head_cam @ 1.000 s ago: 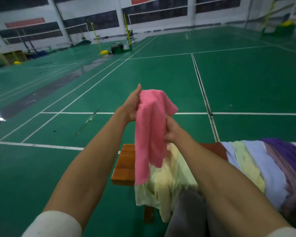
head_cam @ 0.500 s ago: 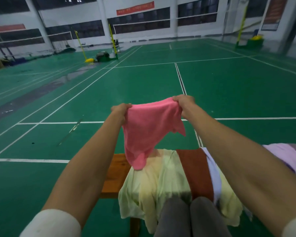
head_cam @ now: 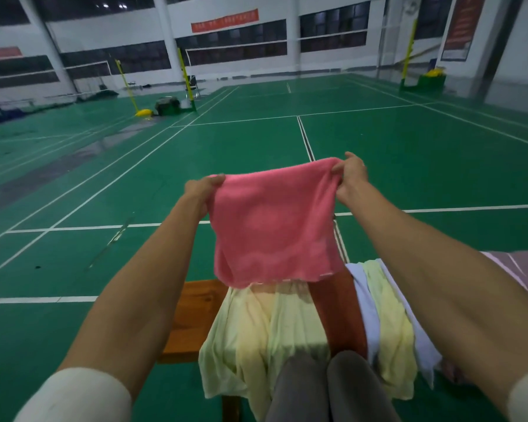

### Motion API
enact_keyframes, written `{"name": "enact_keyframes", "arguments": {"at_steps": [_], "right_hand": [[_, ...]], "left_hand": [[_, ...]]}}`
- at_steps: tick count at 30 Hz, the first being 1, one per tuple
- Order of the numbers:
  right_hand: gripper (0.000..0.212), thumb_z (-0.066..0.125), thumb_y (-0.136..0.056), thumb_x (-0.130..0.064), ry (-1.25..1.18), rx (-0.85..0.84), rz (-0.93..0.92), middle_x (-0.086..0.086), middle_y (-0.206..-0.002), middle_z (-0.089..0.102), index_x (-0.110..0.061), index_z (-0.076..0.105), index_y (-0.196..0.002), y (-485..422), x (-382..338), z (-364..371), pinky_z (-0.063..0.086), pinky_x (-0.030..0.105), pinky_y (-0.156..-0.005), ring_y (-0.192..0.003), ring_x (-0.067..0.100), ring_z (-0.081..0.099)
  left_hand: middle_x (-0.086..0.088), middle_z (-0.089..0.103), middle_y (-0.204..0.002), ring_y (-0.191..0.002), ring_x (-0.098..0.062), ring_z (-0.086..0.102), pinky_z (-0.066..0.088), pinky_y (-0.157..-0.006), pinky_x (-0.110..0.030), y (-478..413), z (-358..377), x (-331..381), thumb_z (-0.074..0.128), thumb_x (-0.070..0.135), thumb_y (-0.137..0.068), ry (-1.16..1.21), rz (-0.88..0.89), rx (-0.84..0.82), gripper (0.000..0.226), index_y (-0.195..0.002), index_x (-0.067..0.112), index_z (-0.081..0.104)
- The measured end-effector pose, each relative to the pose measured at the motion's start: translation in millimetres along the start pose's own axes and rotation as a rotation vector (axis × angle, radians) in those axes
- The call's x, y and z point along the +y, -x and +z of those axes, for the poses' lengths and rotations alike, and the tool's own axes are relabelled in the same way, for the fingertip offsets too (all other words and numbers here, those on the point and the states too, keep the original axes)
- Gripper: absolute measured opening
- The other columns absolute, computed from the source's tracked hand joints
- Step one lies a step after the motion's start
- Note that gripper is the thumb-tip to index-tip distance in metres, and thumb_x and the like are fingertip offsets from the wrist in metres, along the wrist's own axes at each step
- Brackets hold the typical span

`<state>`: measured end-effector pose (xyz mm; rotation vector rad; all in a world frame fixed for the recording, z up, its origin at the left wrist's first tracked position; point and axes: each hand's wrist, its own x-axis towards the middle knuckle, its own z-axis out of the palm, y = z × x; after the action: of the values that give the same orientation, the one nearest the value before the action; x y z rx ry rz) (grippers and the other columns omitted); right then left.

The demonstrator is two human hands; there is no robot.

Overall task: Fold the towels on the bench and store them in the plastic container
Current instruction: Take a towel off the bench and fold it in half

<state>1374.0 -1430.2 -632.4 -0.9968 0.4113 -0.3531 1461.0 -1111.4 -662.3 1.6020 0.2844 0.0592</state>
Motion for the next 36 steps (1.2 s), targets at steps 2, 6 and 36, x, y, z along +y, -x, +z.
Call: {"name": "enact_keyframes", "arguments": {"at_steps": [2,6,36], "right_hand": [[0.01,0.054,-0.088,-0.004,-0.037,-0.027,0.08,0.003,-0.083,0.049,-0.012,0.058,-0.091,6.8,0.5,-3.8,0.044,0.027,-0.063,-0.069,0.016,0.048],[0.018,0.067,-0.089,-0.003,0.051,0.09,0.083,0.003,-0.066,0.048,-0.011,0.054,-0.079,-4.4,-2.9,-3.9,0.044,0.021,-0.043,-0.046,0.011,0.049],[0.048,0.039,-0.09,0.016,0.21,0.015,-0.002,0.006,-0.082,0.062,-0.01,0.067,-0.12,-6.4,-34.3,-34.9,0.043,0.021,-0.046,-0.059,0.012,0.052]], "left_hand": [[-0.015,0.072,-0.092,-0.076,-0.02,0.062,0.049,-0.059,-0.025,8.9,9.0,3.2,0.083,0.01,-0.077,-0.021,0.097,0.004,0.02,-0.094,0.005,0.074],[-0.013,0.067,-0.083,-0.078,-0.023,0.059,0.049,-0.067,-0.032,18.5,26.5,11.9,0.08,0.016,-0.077,0.003,0.181,-0.097,0.019,-0.089,0.005,0.07],[-0.005,0.06,-0.085,-0.068,-0.014,0.05,0.04,-0.057,-0.024,30.2,65.8,20.4,0.064,-0.009,-0.077,-0.165,0.323,-0.07,0.039,-0.104,0.019,0.069]]}}
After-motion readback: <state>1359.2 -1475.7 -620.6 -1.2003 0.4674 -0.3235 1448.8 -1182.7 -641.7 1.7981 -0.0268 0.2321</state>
